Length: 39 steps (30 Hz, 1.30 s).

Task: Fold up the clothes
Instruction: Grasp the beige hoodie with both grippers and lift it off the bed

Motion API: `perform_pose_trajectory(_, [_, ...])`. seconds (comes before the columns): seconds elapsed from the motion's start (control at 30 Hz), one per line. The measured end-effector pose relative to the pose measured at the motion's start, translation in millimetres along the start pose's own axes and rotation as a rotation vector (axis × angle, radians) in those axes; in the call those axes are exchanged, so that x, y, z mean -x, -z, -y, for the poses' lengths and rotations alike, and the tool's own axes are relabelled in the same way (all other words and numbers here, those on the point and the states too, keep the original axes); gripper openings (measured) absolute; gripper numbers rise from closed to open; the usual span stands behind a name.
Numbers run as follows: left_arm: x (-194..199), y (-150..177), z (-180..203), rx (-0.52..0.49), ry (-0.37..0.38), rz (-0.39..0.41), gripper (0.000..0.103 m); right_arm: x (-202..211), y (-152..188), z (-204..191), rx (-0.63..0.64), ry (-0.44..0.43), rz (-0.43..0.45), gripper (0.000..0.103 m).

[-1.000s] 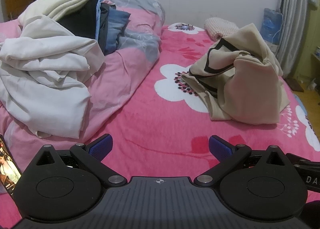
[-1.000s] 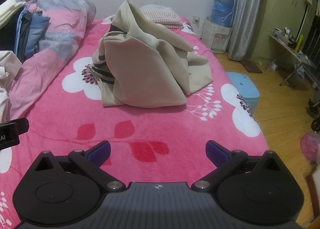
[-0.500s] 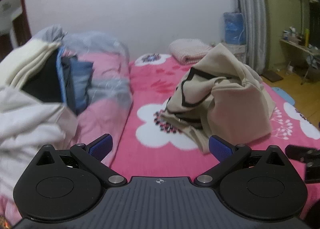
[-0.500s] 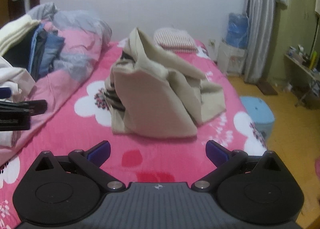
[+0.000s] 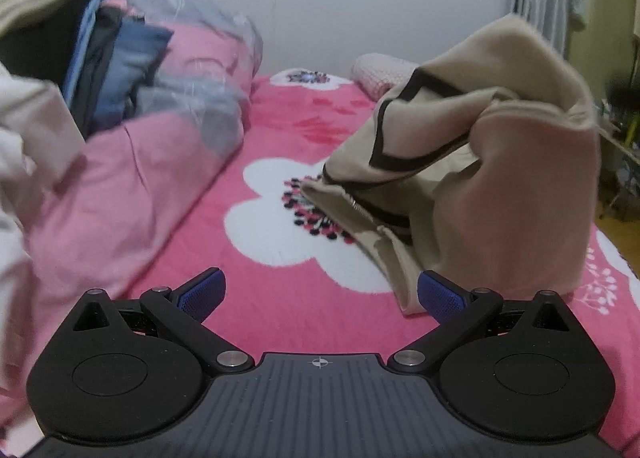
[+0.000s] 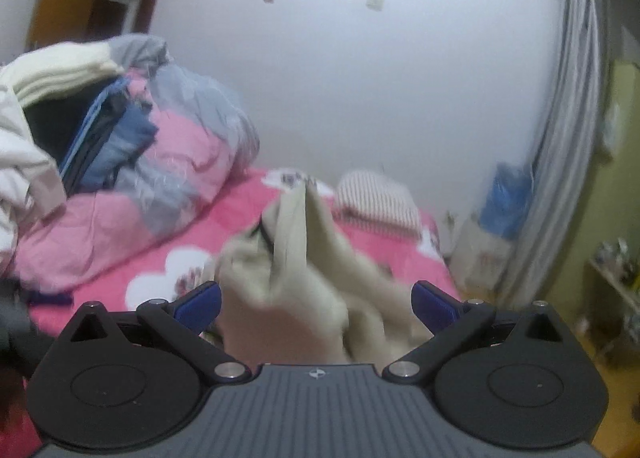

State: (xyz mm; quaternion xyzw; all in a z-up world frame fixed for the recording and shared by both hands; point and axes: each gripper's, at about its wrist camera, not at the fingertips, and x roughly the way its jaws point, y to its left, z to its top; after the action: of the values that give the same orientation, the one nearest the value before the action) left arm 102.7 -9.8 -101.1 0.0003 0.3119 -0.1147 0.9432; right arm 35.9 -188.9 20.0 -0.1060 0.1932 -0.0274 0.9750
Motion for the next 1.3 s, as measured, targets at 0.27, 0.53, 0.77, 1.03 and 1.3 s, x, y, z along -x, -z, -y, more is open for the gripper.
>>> perform_pose_trajectory(0.27, [-44, 8, 15, -0.034, 0.091, -0.044, 0.075, -85, -43, 0, -0.002, -0.125, -0.014, 0.103])
perform_pose_trajectory(0.53, [-67, 16, 22, -0.022, 0.168, -0.103, 0.065, -147, -5, 39, -0.122, -0.07, -0.268, 0.079])
perform_pose_trajectory(0.77, [-66, 23, 15, 0.028, 0.214, -0.087, 0.074, -167, 61, 107, -0.382, 0.012, -0.466, 0.051])
perform_pose_trajectory(1.03, [-87, 17, 26, 0.045, 0.227, -0.075, 0.08, -163, 89, 134, -0.536, -0.062, -0.477, 0.061])
perform_pose_trajectory(1.3, [-92, 16, 47, -0.026, 0.189, -0.051, 0.052, -166, 91, 155, -0.629, -0.009, -0.385, 0.094])
